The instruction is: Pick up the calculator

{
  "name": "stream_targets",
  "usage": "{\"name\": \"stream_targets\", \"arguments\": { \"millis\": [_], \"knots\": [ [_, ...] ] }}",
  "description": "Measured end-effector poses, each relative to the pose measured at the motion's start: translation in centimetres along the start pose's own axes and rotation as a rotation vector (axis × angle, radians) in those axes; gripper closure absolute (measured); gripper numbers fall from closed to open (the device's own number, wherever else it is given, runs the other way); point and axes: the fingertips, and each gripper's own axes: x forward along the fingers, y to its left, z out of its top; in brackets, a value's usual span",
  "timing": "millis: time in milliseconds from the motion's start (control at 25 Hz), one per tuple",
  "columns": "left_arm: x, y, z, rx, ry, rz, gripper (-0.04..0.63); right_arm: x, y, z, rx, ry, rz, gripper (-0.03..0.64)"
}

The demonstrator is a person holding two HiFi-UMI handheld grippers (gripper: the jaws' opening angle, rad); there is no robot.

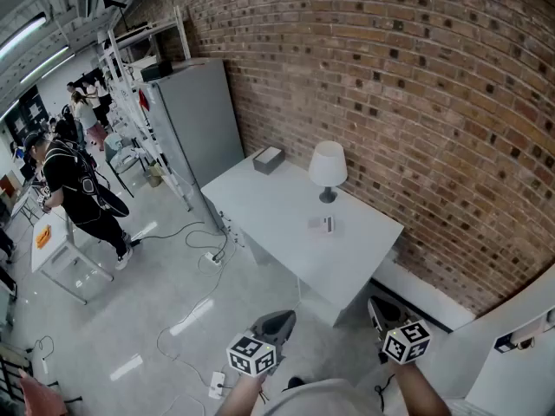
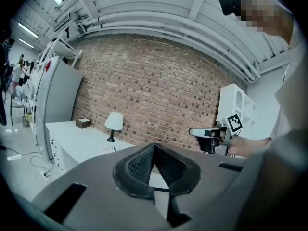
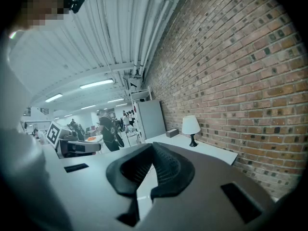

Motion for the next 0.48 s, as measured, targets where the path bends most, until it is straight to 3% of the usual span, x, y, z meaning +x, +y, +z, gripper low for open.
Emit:
{"name": "stream_targets", "arguments": {
  "millis": [480],
  "knots": [
    [-0.9, 0.5, 0.3, 0.005, -0.004, -0.012, 0.583, 0.4, 1.2, 0.1, -0.005, 0.003, 0.005, 0.609]
  ]
}}
